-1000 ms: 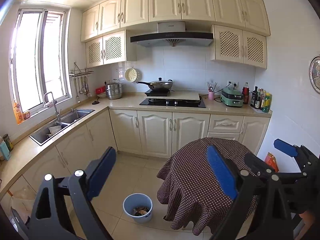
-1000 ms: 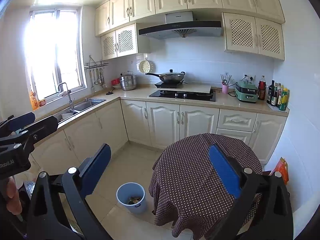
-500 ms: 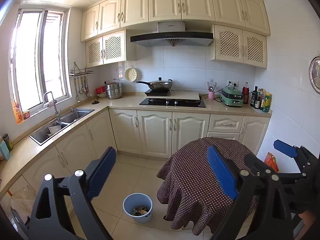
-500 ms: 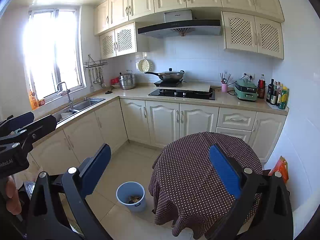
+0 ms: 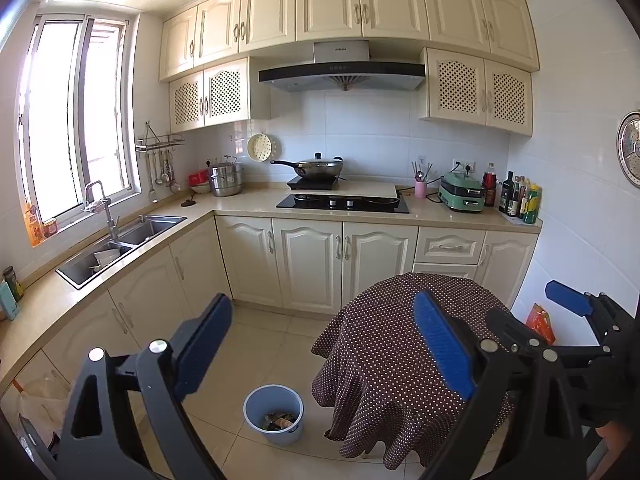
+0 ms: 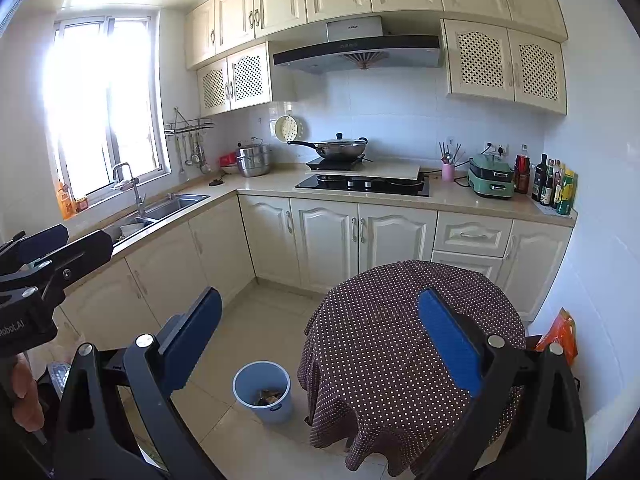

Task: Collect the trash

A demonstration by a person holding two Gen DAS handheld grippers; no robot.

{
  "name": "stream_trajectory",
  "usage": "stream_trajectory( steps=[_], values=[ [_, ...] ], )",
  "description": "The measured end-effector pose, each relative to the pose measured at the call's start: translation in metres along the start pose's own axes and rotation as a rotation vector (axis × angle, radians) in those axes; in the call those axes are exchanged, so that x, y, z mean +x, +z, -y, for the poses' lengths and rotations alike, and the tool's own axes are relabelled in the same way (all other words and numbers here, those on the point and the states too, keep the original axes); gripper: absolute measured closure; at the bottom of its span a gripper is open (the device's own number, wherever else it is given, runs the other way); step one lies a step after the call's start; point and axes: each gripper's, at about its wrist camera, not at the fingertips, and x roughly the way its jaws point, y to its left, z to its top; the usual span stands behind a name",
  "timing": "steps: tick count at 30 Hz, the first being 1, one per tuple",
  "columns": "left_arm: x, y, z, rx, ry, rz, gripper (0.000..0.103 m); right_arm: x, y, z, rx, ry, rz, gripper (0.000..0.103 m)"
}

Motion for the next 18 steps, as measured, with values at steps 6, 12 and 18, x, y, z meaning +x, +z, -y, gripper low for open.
stream_trajectory(
  steps=[6,12,18],
  values=[
    [0.002,-0.0021,-0.0012,-0.002,-0.002,-0.005,0.012,0.0013,-0.0011,-0.0011,-0.003,-0.002,-0.008,0.008],
    [0.0044,-0.0031,-0.0048,-0.005,-0.007,-0.015,0.012,0.0021,-0.001,-0.0017,-0.003,-0.004,-0.013,0.008],
    [0.0069,-0.003,-0.0064,-0.005,-0.013,-0.019,0.012,0.0047,0.0001,-0.001,0.002,-0.009,-0.019,0.008]
  ],
)
